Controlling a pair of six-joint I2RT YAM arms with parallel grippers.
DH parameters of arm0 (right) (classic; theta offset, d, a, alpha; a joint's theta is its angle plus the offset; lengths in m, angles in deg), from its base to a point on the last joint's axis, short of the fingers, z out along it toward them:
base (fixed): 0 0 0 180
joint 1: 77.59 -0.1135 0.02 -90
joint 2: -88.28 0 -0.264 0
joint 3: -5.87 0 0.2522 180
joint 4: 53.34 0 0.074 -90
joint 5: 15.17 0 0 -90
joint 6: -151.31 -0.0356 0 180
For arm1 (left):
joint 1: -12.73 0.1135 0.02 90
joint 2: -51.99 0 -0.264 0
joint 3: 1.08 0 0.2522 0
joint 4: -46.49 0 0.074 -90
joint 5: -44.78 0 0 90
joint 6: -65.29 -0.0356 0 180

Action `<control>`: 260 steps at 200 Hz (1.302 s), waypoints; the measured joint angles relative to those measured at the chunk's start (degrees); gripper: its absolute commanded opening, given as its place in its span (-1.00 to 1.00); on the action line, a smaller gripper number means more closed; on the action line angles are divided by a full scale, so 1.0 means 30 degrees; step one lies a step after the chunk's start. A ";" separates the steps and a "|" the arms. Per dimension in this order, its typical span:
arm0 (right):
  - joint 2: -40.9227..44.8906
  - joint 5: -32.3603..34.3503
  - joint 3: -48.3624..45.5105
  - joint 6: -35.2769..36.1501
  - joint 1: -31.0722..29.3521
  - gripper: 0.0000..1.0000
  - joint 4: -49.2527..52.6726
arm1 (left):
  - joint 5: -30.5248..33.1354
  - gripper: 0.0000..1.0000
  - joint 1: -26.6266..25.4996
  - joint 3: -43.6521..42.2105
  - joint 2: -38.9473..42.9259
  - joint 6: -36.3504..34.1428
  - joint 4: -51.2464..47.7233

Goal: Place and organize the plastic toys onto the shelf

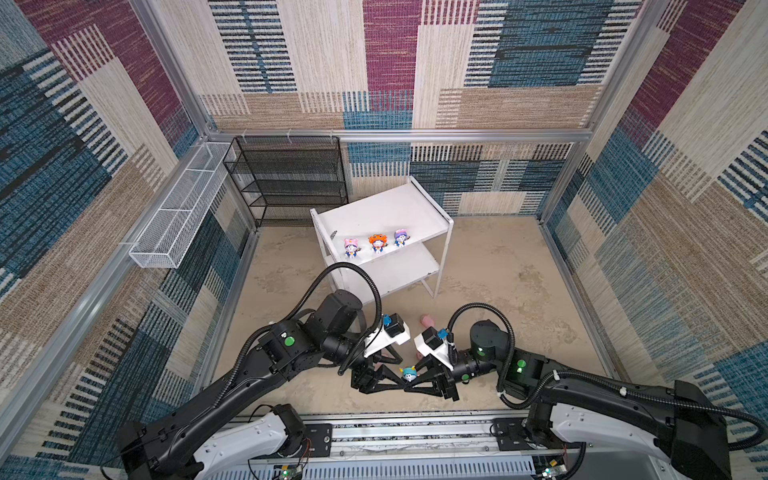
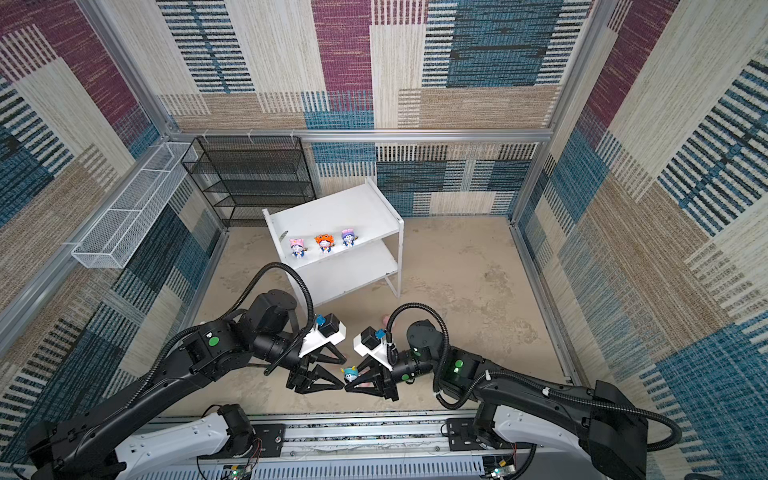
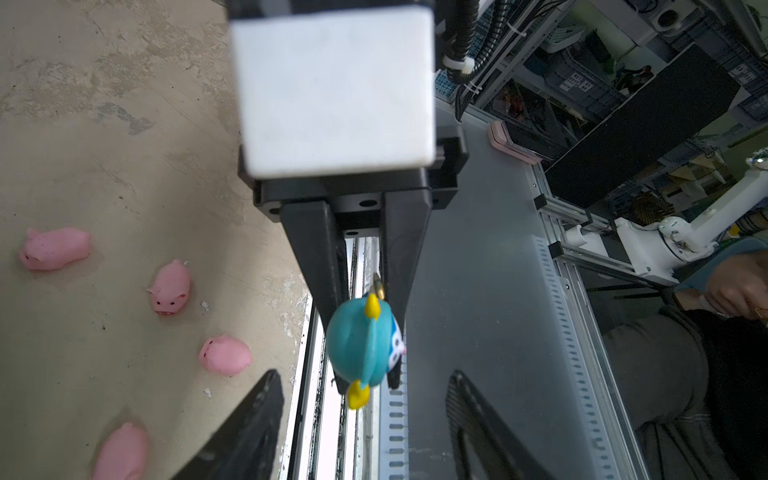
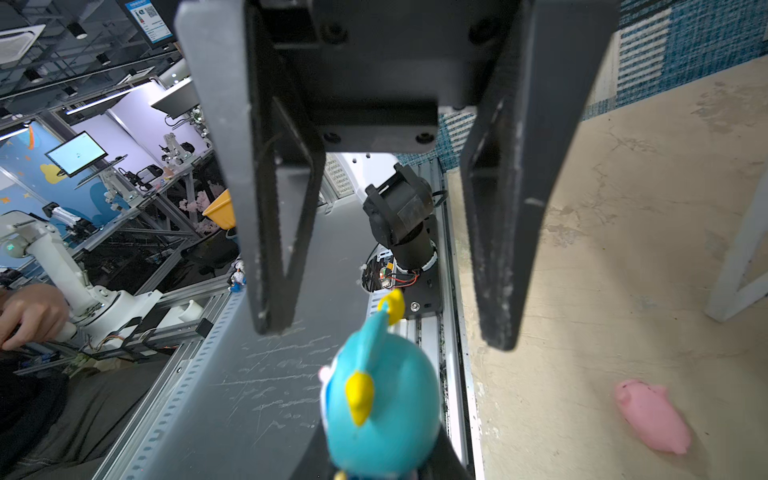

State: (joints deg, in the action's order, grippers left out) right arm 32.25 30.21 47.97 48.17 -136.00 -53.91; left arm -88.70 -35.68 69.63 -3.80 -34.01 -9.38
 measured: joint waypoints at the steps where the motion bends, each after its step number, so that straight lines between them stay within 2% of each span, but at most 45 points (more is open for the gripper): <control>1: 0.0000 -0.0029 0.0000 -0.0015 0.0007 -0.60 0.0000 | 0.0029 0.39 0.0000 0.0000 0.0015 -0.0029 -0.0007; 26: -0.0262 -0.1042 0.0189 -0.0036 0.0270 -0.60 0.0066 | 0.0998 0.52 0.0000 -0.0066 0.0765 -0.1027 -0.0022; 42: -0.0430 -0.1719 0.0401 -0.0036 0.0393 -0.61 0.0168 | 0.1588 0.68 0.0000 -0.0364 0.1596 -0.2025 -0.0007; 77: -0.0678 -0.2674 0.0641 -0.0022 0.0444 -0.61 0.0488 | 0.2390 0.72 0.0000 -0.0743 0.2455 -0.3963 0.0102; 110: -0.1064 -0.3228 0.0889 0.0131 0.0459 -0.55 0.0787 | 0.2331 0.72 -0.0029 -0.0597 0.1814 -0.4830 0.0168; 123: -0.1071 -0.2681 0.0933 0.0342 0.0459 -0.62 0.1086 | 0.2295 0.71 -0.0036 -0.0561 0.1690 -0.4881 0.0197; 139: -0.0896 -0.0743 0.0539 0.0437 0.0474 -0.64 0.1311 | 0.2339 0.72 -0.0036 -0.0627 0.1719 -0.4874 0.0408; 162: -0.0117 0.1982 -0.1756 0.0474 0.0605 -0.63 0.1093 | 0.2419 0.70 -0.0051 -0.1290 0.2069 -0.4809 0.0969; 179: 0.0670 0.2922 -0.3293 0.0393 0.0597 -0.62 0.0736 | 0.2397 0.68 -0.0051 -0.1690 0.2076 -0.4634 0.1115; 205: 0.1239 0.3089 -0.4022 0.0408 0.0590 -0.61 -0.0153 | 0.2273 0.67 -0.0233 -0.1909 0.1515 -0.4189 0.1464; 260: 0.1778 0.2251 -0.4299 0.0707 0.0590 -0.62 -0.0874 | 0.2222 0.50 -0.1559 -0.2200 -0.0146 -0.2783 0.3279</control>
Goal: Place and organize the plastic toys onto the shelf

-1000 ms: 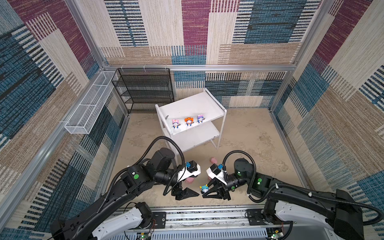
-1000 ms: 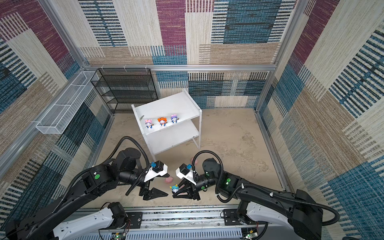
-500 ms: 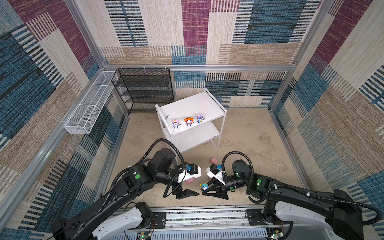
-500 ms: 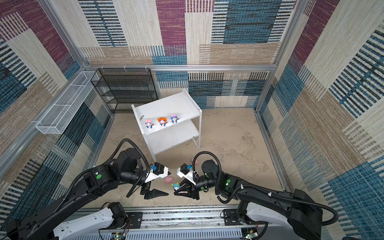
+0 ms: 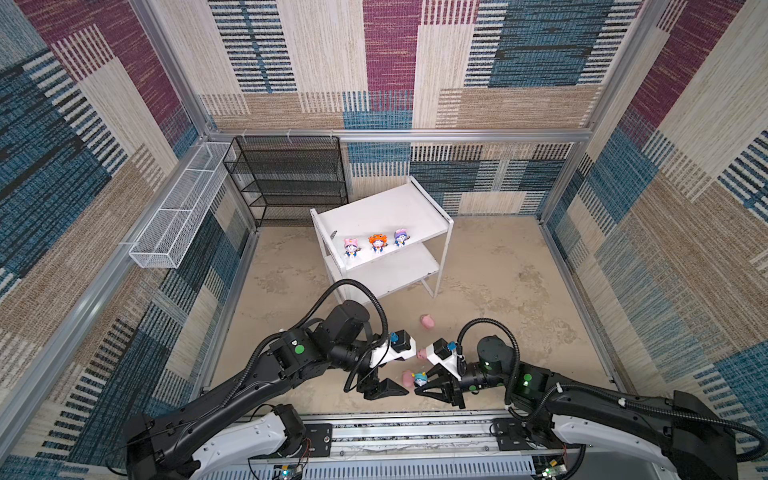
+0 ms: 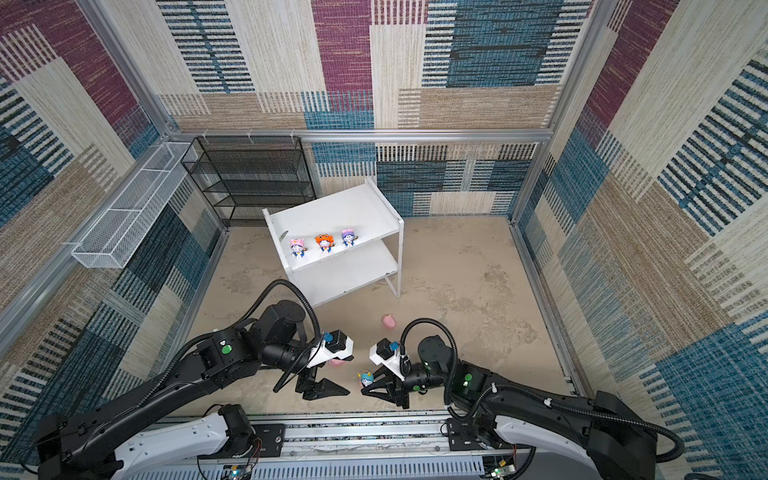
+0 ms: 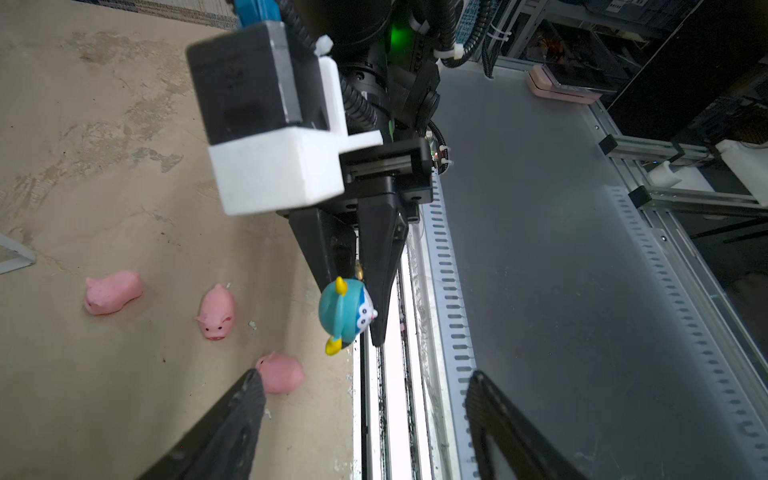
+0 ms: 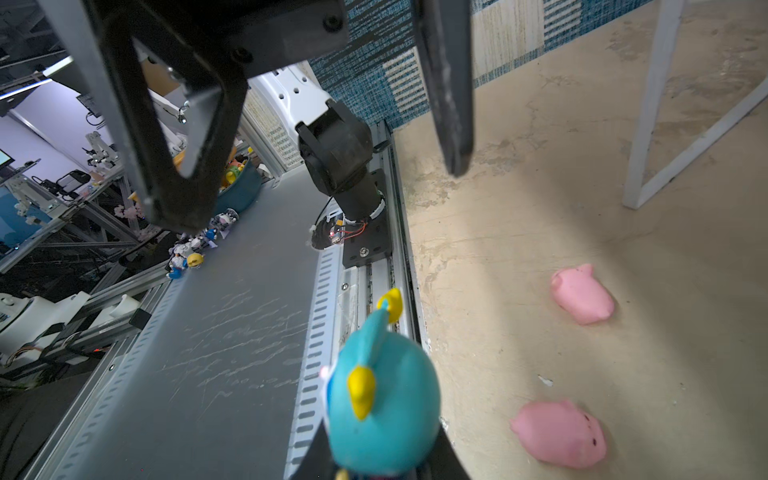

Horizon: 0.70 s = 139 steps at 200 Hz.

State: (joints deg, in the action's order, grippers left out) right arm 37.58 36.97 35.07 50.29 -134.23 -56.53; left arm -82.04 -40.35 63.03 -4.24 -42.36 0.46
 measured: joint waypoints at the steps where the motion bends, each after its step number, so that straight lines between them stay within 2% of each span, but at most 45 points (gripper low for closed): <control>1: 0.0000 -0.0029 0.0000 0.0000 0.0000 -0.62 -0.0007 | 0.0000 0.50 -0.0022 0.0000 -0.0015 0.0007 0.0029; 50: -0.0270 -0.0867 0.0262 0.0197 0.0000 -0.63 -0.0109 | 0.0109 0.24 -0.1260 -0.0095 -0.1596 0.0860 0.1982; 105: 0.0299 -0.1239 0.0721 0.0233 0.0000 -0.64 0.0044 | -0.0080 -0.51 -0.1661 0.0444 -0.2805 0.0947 0.1938; 125: 0.0415 -0.1239 0.0721 0.0262 0.0007 -0.63 0.0160 | -0.0233 -0.67 -0.1668 0.0539 -0.2812 0.0947 0.1807; 139: 0.0459 -0.1224 0.0721 0.0255 0.0007 -0.60 0.0211 | -0.0277 -0.70 -0.1676 0.0546 -0.2783 0.0940 0.1778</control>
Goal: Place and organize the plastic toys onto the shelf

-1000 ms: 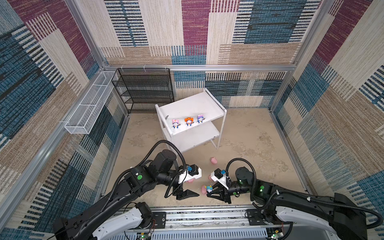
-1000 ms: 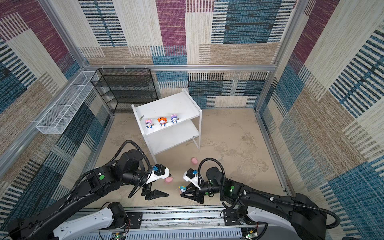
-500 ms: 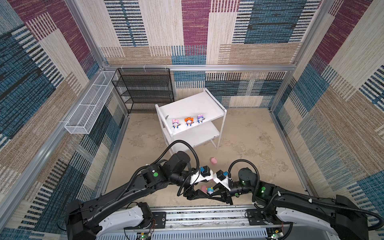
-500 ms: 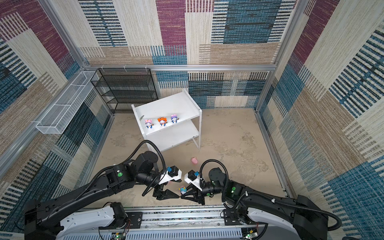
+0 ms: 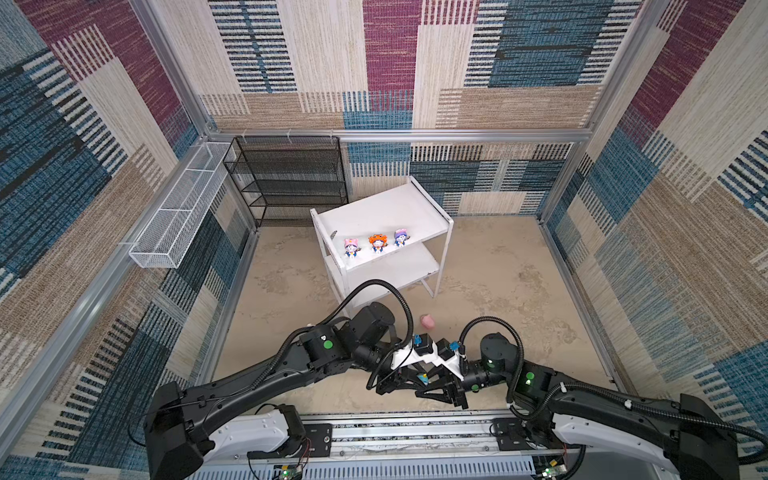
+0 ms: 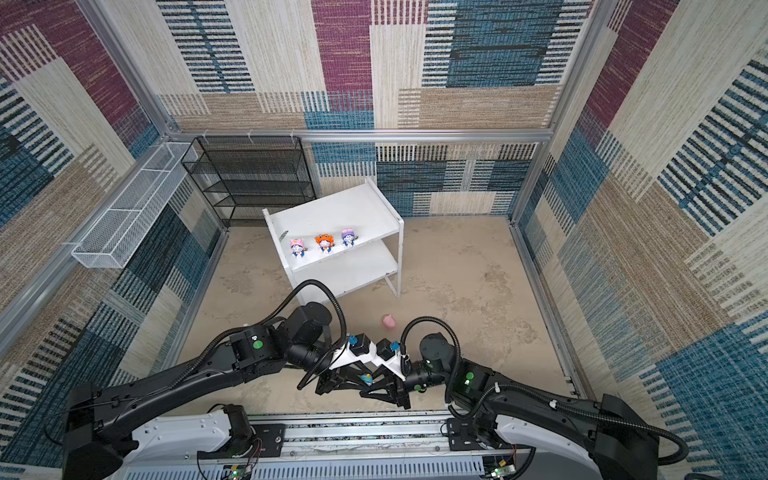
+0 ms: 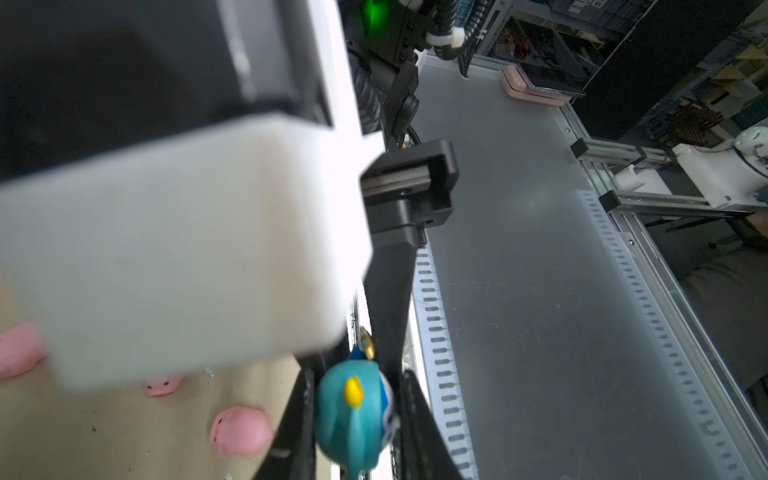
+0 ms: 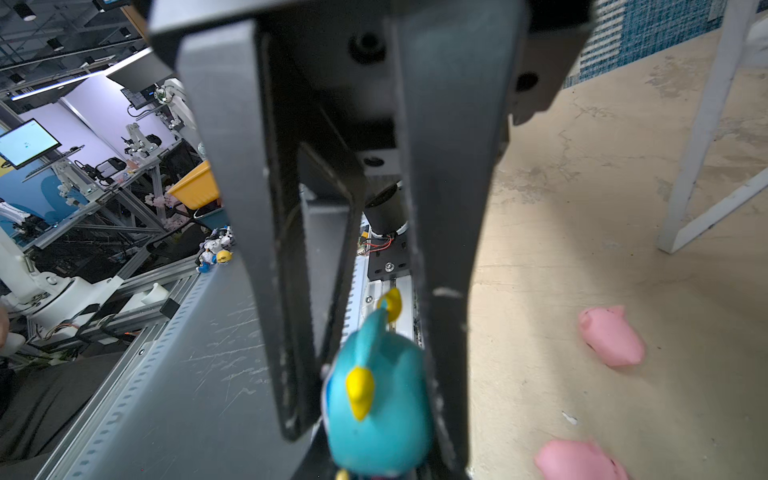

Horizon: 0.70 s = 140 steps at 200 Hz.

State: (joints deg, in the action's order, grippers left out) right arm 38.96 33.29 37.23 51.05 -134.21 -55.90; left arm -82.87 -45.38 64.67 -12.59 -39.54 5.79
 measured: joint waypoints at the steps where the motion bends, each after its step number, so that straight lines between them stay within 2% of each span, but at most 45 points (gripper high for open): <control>1: 0.0000 0.0000 0.0000 0.0000 0.0000 -0.60 0.0007 | 0.0000 -0.70 0.0000 0.0000 0.0007 0.0000 -0.0007; 22: 0.0036 0.0051 0.0000 0.0000 0.0000 -0.46 -0.0007 | 0.0000 -0.71 0.0000 0.0000 0.0087 -0.0007 -0.0051; 53: -0.0015 0.0080 0.0182 -0.0058 -0.0007 -0.03 0.0248 | 0.0393 -0.70 -0.0007 0.0503 0.0262 -0.0051 -0.0852; 74: 0.0189 0.0444 0.0204 -0.0080 -0.0007 0.27 0.0437 | 0.1253 -0.68 -0.0007 0.2004 0.0146 -0.0160 -0.2331; 112: 0.2215 0.2404 0.0080 -0.0357 0.0000 0.74 0.1290 | 0.3585 -0.64 0.0350 0.8204 -0.2025 -0.1078 -0.6863; 140: 0.4182 0.5792 0.0525 -0.0663 0.0000 0.90 0.2572 | 0.5253 -0.65 0.1275 1.4666 -0.5457 -0.1661 -1.0615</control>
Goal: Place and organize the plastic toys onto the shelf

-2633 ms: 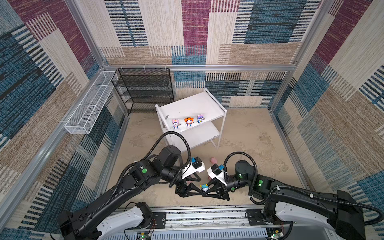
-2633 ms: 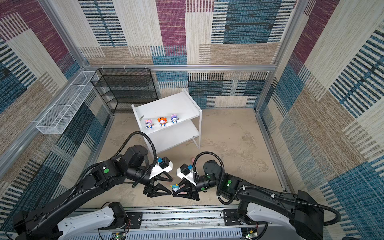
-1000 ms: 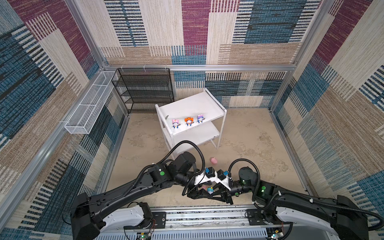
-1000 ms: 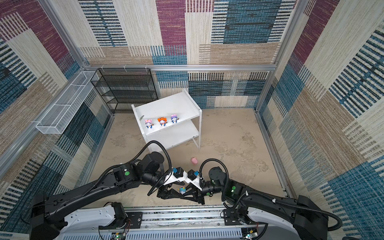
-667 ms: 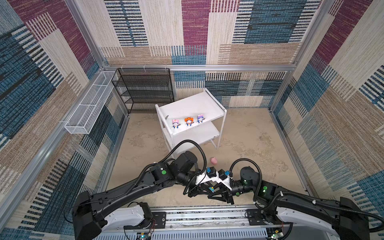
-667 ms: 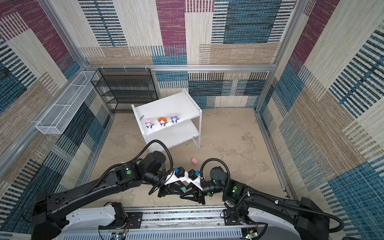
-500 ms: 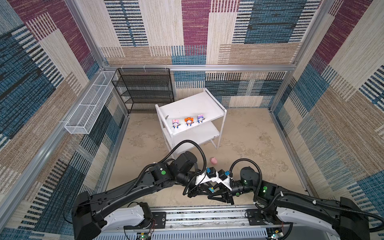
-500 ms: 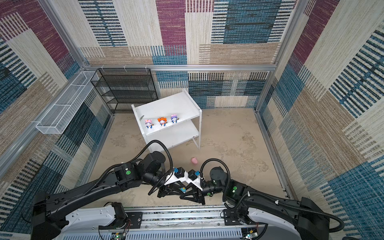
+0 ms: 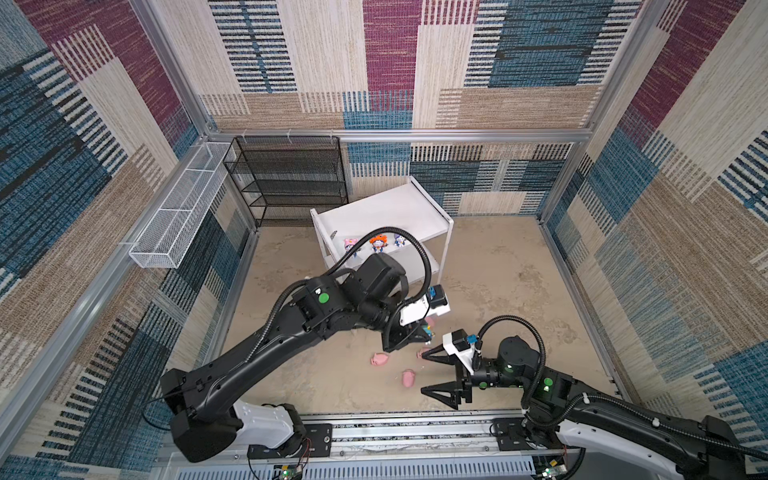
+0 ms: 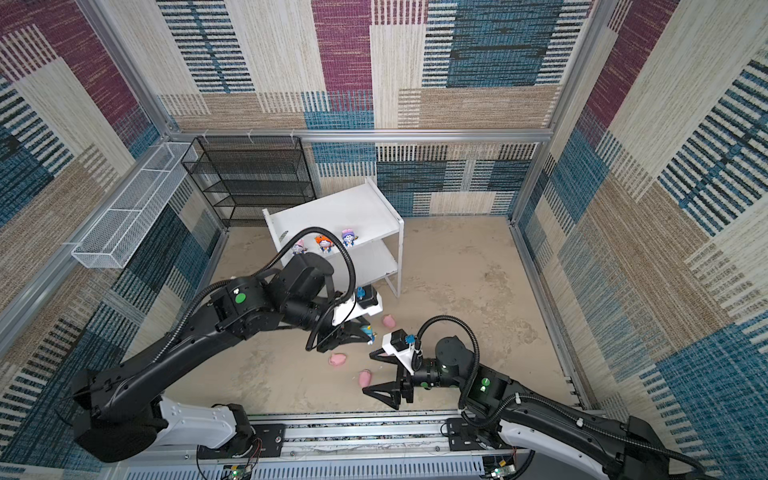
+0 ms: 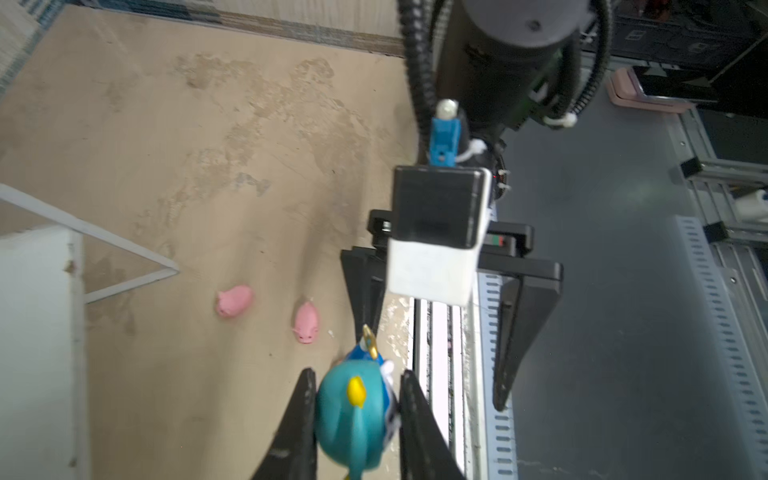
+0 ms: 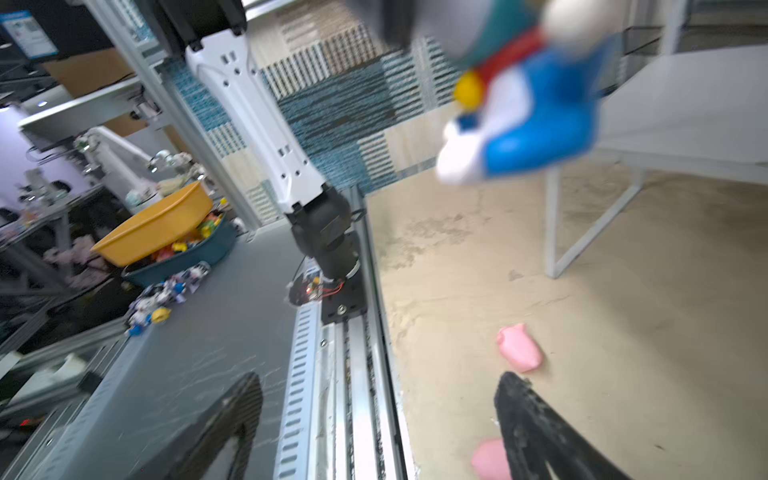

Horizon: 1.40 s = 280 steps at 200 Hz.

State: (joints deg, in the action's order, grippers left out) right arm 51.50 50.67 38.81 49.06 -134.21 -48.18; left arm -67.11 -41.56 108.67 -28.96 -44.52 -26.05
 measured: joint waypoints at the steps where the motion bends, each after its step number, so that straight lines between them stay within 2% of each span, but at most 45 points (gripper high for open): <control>1: 0.0022 0.0109 0.0029 -0.0007 0.0000 0.90 0.0036 | 0.0066 -0.65 0.0044 0.0321 -0.0168 -0.0015 -0.0117; 30: 0.0321 0.3657 0.1413 -0.0270 0.0007 0.94 0.1858 | 0.1326 -0.67 0.0590 0.6747 -0.3752 -0.0641 -0.3067; 53: -0.0189 0.5144 0.1967 -0.0313 0.0000 0.95 0.3082 | 0.1902 -0.68 0.1020 1.1504 -0.6484 -0.0962 -0.4874; 111: 0.0087 0.6564 0.1982 -0.0313 0.0000 0.98 0.4648 | 0.3803 -0.71 0.1290 1.7835 -0.9420 -0.1792 -0.6506; 191: 0.0219 0.6623 0.2047 -0.0168 0.0000 0.99 0.5005 | 0.7293 -0.77 0.1858 1.9693 -1.0928 -0.3541 -0.5508; 280: -0.0357 0.7490 0.3402 0.0678 0.0000 0.98 0.5610 | 0.7074 -0.81 0.2878 1.9657 -1.1497 -0.3912 -0.4415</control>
State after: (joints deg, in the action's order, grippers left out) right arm 50.43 73.14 49.01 51.10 -134.21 -31.35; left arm -45.88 -32.92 167.64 -63.45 -56.26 -39.30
